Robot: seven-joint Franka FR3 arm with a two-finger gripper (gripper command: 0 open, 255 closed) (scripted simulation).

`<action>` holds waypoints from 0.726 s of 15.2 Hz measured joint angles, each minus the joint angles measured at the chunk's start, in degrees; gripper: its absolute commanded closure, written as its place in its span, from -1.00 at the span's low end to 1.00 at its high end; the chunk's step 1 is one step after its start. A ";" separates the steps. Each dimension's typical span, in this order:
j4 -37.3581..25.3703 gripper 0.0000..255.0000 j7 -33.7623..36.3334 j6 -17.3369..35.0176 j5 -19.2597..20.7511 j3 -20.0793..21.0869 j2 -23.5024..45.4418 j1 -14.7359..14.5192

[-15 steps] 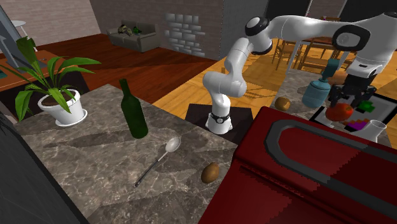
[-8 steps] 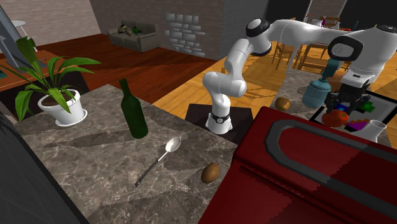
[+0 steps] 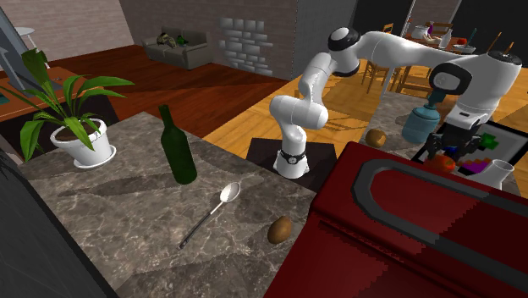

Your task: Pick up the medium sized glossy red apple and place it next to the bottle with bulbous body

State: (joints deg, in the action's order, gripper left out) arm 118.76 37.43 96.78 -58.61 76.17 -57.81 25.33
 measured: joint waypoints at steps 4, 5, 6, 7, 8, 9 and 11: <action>1.55 1.00 -0.76 2.09 -1.72 2.23 -0.65 0.37; 2.02 1.00 -0.97 2.56 -2.12 2.66 -0.82 0.33; 2.40 1.00 -1.16 3.12 -2.62 3.30 -1.00 0.44; 2.74 1.00 -1.32 3.58 -3.03 3.81 -1.15 0.51; 3.05 1.00 -1.44 4.02 -3.44 4.31 -1.31 0.53; 3.52 1.00 -1.72 4.55 -3.90 4.83 -1.47 0.58; 3.85 1.00 -1.91 5.40 -4.73 5.99 -1.75 0.90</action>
State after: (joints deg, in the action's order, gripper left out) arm 122.62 35.52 102.17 -63.34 82.15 -59.56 26.23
